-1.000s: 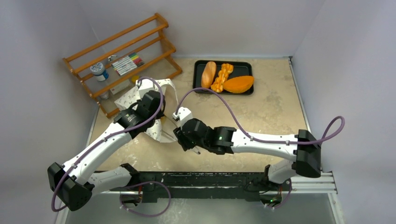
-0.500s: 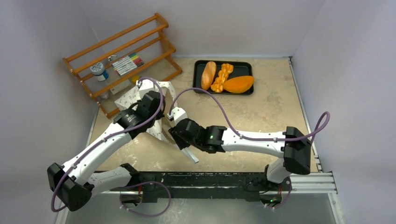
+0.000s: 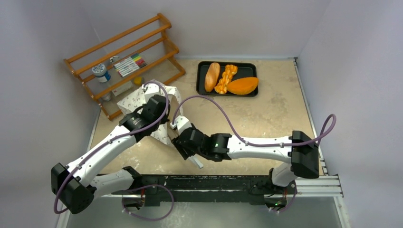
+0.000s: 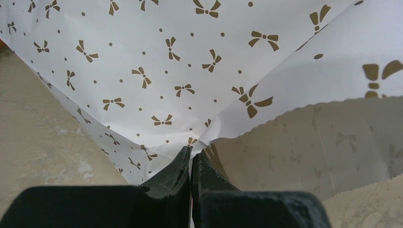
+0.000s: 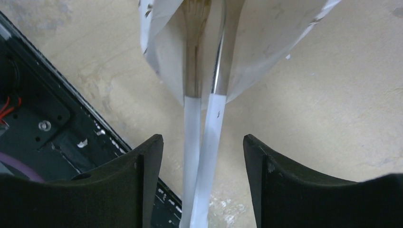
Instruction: Take the fake bread out of the paper bag
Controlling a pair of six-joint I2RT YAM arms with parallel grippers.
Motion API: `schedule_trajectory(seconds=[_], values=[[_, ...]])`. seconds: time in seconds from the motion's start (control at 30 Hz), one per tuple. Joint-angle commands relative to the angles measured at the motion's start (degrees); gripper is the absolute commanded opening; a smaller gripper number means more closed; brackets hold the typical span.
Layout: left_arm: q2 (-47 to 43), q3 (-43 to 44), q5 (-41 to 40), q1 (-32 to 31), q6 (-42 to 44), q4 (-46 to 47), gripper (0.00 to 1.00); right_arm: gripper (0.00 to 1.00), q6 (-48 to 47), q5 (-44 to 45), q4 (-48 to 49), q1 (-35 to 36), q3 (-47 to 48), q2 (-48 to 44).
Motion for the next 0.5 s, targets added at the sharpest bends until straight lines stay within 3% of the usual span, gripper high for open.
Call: schedule_trajectory(seconds=[0.0,0.47], values=[[1.6,3.3,-0.4,0.0,1.4,4.6,0.00,0.66,-0.8,4.0,0.5,2.8,-1.7,-0.2],[3.2,4.1,0.3,-0.1,1.6,5.0,0.00,0.72,0.9,16.9,-0.3,8.2,-4.3,10.5]])
